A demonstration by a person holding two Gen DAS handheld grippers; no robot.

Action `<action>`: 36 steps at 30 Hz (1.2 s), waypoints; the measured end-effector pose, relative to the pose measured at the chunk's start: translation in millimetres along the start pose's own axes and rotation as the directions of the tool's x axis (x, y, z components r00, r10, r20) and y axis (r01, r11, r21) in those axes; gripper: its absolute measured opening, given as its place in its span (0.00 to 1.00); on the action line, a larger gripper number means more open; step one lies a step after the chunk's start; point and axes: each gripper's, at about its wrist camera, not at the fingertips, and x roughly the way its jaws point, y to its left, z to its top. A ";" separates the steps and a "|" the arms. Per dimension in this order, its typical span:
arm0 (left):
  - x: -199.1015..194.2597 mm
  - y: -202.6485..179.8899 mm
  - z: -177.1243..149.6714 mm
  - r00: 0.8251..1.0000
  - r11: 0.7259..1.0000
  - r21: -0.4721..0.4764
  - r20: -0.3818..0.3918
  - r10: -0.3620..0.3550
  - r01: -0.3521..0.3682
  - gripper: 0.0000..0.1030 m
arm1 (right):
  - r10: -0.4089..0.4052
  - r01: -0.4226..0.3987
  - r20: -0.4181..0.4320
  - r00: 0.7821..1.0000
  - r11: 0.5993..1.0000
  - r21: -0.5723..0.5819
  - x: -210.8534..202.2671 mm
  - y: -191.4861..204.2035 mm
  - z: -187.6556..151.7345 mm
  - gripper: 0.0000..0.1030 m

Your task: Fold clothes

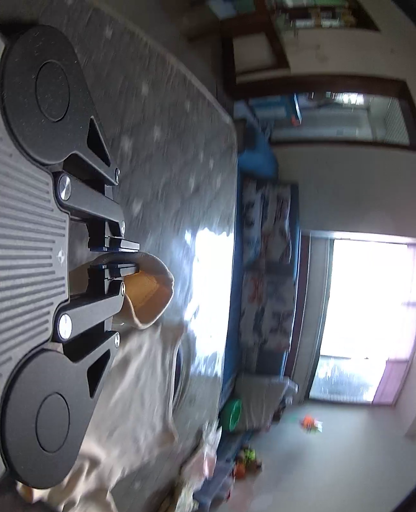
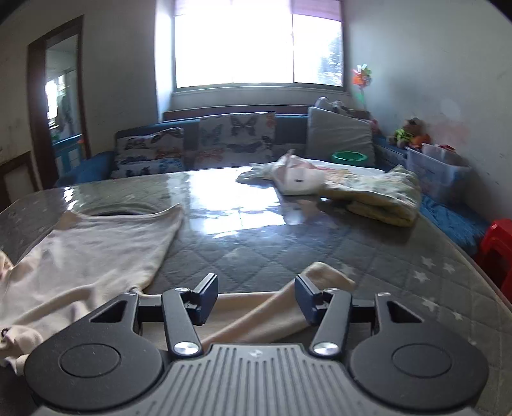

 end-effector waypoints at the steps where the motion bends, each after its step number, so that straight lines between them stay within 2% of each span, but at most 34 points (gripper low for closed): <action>1: 3.8 9.5 3.2 0.999 0.999 -0.003 -0.001 0.037 -0.037 0.07 | 0.017 -0.017 -0.005 1.000 1.000 -0.010 1.5 4.7 -0.7 0.55; 5: 28.5 35.9 1.9 0.986 0.988 -0.001 -0.050 0.156 -0.156 0.07 | 0.095 -0.096 -0.036 0.995 0.994 -0.044 4.6 22.7 -5.0 0.60; 7: 40.2 45.9 -5.1 0.977 0.981 -0.010 -0.091 0.193 -0.195 0.07 | 0.140 -0.143 -0.056 0.989 0.987 -0.068 4.6 33.2 -8.6 0.68; 9: 51.8 52.6 -15.4 0.965 0.974 -0.023 -0.142 0.222 -0.227 0.07 | 0.182 -0.189 -0.075 0.980 0.977 -0.097 4.0 42.9 -12.7 0.68; 14: 66.9 62.7 -37.2 0.933 0.957 -0.020 -0.228 0.279 -0.291 0.07 | 0.303 -0.327 -0.126 0.944 0.906 -0.268 -3.4 84.2 -25.2 0.69; 17: 63.9 61.9 -37.9 0.925 0.950 -0.007 -0.229 0.302 -0.312 0.08 | 0.347 -0.384 -0.167 0.923 0.861 -0.333 -5.1 100.7 -29.5 0.71; 20: 61.0 60.3 -33.3 0.910 0.937 0.025 -0.228 0.346 -0.350 0.12 | 0.363 -0.426 -0.228 0.903 0.821 -0.379 -7.5 109.3 -39.1 0.70; 22: 56.2 58.2 -31.2 0.907 0.932 0.034 -0.219 0.359 -0.360 0.14 | 0.383 -0.456 -0.255 0.888 0.804 -0.382 -13.3 107.1 -43.0 0.70; 23: 54.6 58.5 -29.3 0.912 0.935 0.031 -0.211 0.353 -0.354 0.14 | 0.390 -0.463 -0.256 0.884 0.805 -0.370 -16.8 103.0 -42.7 0.70; 25: 47.5 50.2 -26.1 0.925 0.943 0.031 -0.186 0.332 -0.333 0.14 | 0.392 -0.452 -0.236 0.889 0.829 -0.329 -21.9 90.3 -35.9 0.70; 28: 35.8 22.7 -18.8 0.962 0.972 0.051 -0.141 0.233 -0.228 0.16 | 0.364 -0.403 -0.185 0.913 0.880 -0.253 -22.0 67.8 -21.0 0.70; 29: 32.3 12.1 -16.1 0.974 0.981 0.064 -0.126 0.189 -0.182 0.18 | 0.316 -0.344 -0.156 0.936 0.915 -0.212 -17.2 54.0 -12.9 0.70; 31: 25.3 -14.9 -13.3 0.991 0.992 0.094 -0.100 0.089 -0.080 0.23 | 0.217 -0.232 -0.119 0.969 0.964 -0.133 -5.9 31.6 -2.3 0.69; 32: 23.6 -29.3 -13.1 0.995 0.994 0.106 -0.099 0.031 -0.020 0.24 | 0.173 -0.183 -0.108 0.979 0.979 -0.092 1.2 20.7 1.6 0.67; 34: 20.3 -58.2 -12.7 0.991 0.987 0.128 -0.099 -0.087 0.099 0.25 | 0.077 -0.081 -0.098 0.992 0.996 -0.036 16.6 2.1 7.9 0.62; 36: 19.8 -88.4 -18.9 0.972 0.965 0.152 -0.127 -0.197 0.215 0.25 | 0.000 -0.001 -0.102 0.995 1.000 -0.001 32.1 -12.3 10.8 0.59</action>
